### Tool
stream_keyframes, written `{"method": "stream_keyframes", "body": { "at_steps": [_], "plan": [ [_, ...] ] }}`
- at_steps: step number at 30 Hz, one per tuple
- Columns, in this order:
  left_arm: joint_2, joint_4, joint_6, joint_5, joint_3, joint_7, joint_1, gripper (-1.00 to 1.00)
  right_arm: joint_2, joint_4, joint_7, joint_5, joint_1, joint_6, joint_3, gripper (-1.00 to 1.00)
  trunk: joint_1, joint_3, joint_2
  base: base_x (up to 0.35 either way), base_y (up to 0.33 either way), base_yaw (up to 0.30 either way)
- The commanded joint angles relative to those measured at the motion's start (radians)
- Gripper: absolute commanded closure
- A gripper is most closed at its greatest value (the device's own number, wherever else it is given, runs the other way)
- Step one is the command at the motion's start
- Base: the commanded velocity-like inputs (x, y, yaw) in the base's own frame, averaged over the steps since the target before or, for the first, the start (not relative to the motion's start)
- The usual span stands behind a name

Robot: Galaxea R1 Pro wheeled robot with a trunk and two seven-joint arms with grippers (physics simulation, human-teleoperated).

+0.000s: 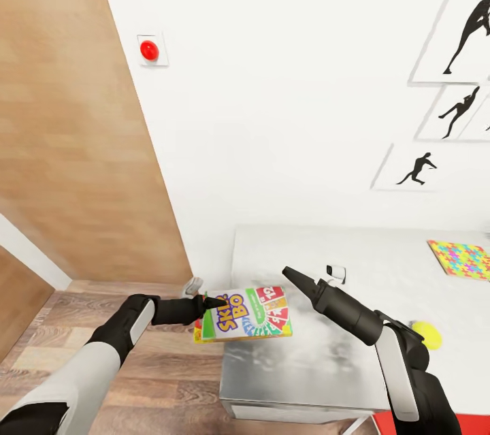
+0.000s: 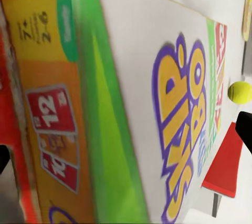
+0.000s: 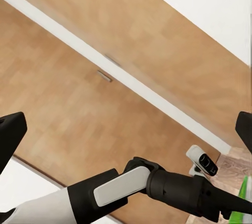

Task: Put all the toys in the child's room - the three board games (two on the bed and one on the table), the two jigsaw puzzles on the table, and the tennis ball on the table - inside the toy box on the table in the child's room.

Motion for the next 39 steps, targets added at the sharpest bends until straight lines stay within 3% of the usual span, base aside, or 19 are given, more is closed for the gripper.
{"method": "stream_keyframes", "body": {
  "at_steps": [1, 8, 9, 19, 30, 33, 35, 39],
  "plan": [
    [0.000, 0.000, 0.005, 0.000, 0.003, -0.003, -0.001, -1.00, 0.001, 0.000, 0.002, -0.002, -0.001, 0.006, -0.002, -1.00, 0.000, -0.001, -0.001, 0.000, -0.089, 0.000],
    [0.000, 0.000, 0.005, 0.002, 0.004, -0.005, 0.001, -1.00, 0.001, 0.000, 0.003, -0.003, -0.002, 0.006, -0.002, -1.00, 0.000, -0.001, -0.001, 0.000, -0.023, 0.000],
    [0.000, 0.000, 0.005, 0.002, 0.004, -0.006, 0.001, 1.00, 0.001, 0.000, 0.003, -0.002, -0.001, 0.006, -0.002, -1.00, 0.000, -0.001, -0.001, 0.000, -0.003, 0.000],
    [0.002, 0.000, 0.006, 0.005, 0.008, -0.010, 0.004, 1.00, 0.001, 0.000, 0.003, -0.001, -0.001, 0.006, -0.002, -1.00, 0.000, -0.001, -0.001, 0.000, 0.000, 0.000],
    [0.010, -0.003, 0.011, 0.005, 0.012, -0.015, 0.002, 1.00, 0.001, 0.001, 0.001, -0.001, -0.001, 0.005, -0.001, -1.00, -0.042, 0.033, 0.076, 0.000, 0.000, 0.000],
    [0.012, -0.005, 0.015, 0.004, 0.011, -0.059, 0.002, 1.00, 0.001, 0.002, 0.002, 0.000, -0.001, 0.004, -0.001, -1.00, -0.053, 0.043, 0.097, 0.000, 0.000, 0.000],
    [0.014, -0.009, 0.017, -0.001, 0.007, -0.143, 0.000, 1.00, 0.001, 0.001, 0.001, 0.000, -0.001, 0.004, -0.001, -1.00, -0.061, 0.049, 0.111, 0.000, 0.000, 0.000],
    [0.049, -0.010, 0.019, -0.003, 0.005, -0.198, -0.002, 1.00, 0.001, 0.002, 0.002, 0.000, -0.001, 0.004, -0.002, -1.00, -0.076, 0.061, 0.139, 0.000, 0.000, 0.000]
  ]
}}
